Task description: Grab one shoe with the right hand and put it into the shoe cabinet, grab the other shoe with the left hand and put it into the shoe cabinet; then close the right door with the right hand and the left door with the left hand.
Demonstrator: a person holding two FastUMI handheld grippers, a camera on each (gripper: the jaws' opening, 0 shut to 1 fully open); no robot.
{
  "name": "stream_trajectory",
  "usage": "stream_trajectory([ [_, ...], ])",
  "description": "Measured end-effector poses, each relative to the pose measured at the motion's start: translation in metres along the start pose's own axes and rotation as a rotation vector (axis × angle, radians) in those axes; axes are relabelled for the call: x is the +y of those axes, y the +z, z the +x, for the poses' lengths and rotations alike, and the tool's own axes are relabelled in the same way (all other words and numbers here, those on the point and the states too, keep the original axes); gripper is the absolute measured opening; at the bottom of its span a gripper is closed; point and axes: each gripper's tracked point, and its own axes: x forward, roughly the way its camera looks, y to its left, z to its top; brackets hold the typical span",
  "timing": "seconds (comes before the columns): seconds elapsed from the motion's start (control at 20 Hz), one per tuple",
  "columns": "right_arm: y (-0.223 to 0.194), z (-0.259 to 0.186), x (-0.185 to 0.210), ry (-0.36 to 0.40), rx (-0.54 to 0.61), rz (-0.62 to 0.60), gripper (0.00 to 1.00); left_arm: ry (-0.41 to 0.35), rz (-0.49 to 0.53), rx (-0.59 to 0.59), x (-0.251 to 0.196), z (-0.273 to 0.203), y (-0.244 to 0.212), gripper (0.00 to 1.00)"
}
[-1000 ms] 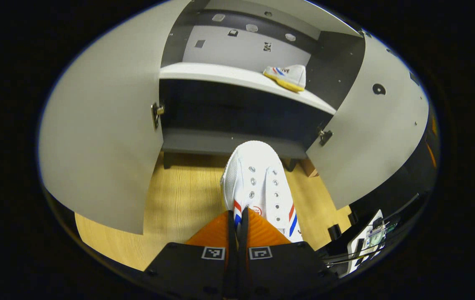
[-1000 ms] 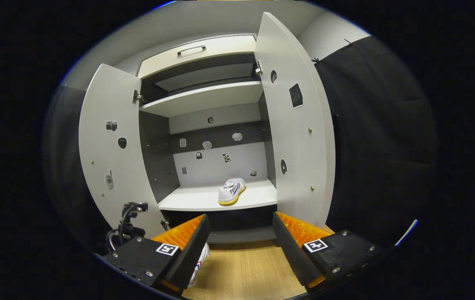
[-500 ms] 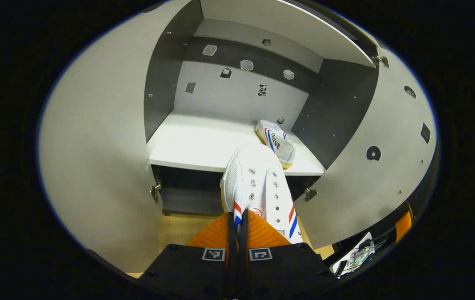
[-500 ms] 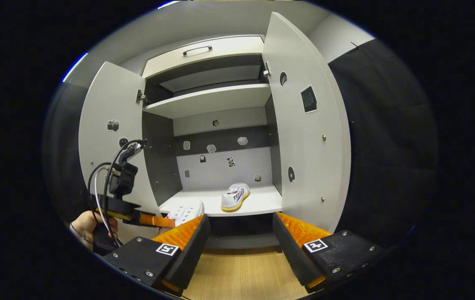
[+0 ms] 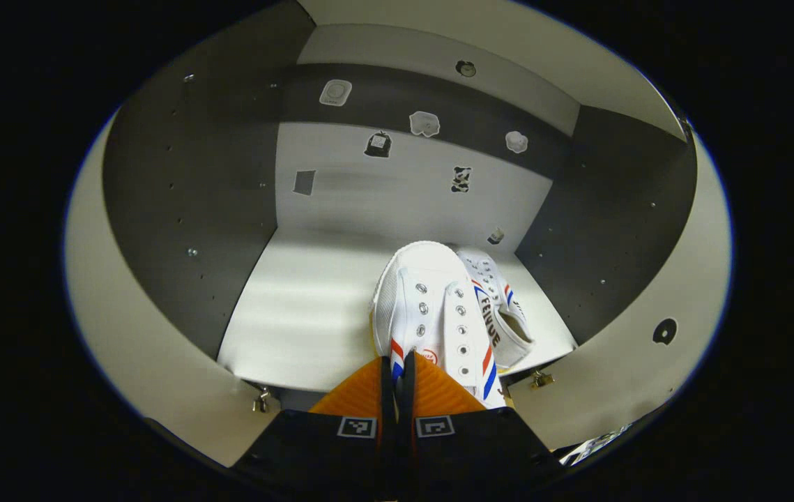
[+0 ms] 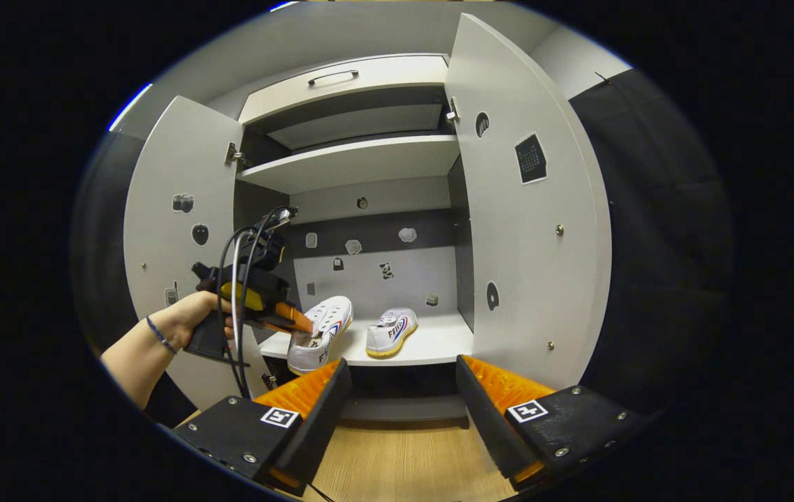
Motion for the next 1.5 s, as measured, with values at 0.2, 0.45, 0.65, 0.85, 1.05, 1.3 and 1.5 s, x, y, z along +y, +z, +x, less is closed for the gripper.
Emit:
stream_trajectory([
  [0.2,-0.002,0.009,0.005,0.036,0.015,-0.006,0.93,-0.006,-0.017,0.023,0.001,0.039,0.028,0.06],
  [0.45,-0.006,0.013,0.010,0.061,0.023,-0.036,0.93,0.029,-0.027,0.076,0.013,0.080,0.033,0.06],
  [0.65,-0.009,0.020,0.006,0.062,0.034,-0.031,0.93,0.076,-0.043,0.130,0.027,0.095,0.017,0.06],
  [0.85,-0.009,0.024,0.008,0.072,0.043,-0.028,0.93,0.084,-0.013,0.114,0.027,0.093,0.019,0.22],
  [1.05,-0.008,0.024,0.011,0.074,0.042,-0.016,0.93,0.117,0.098,-0.041,0.018,0.061,0.059,0.39],
  [1.3,0.001,0.015,0.010,0.069,0.029,-0.013,0.93,0.084,0.152,-0.203,-0.011,-0.006,0.075,0.98],
  [1.5,0.017,-0.005,0.006,0.053,0.007,-0.024,0.93,0.051,0.145,-0.326,-0.027,-0.075,0.070,0.96],
])
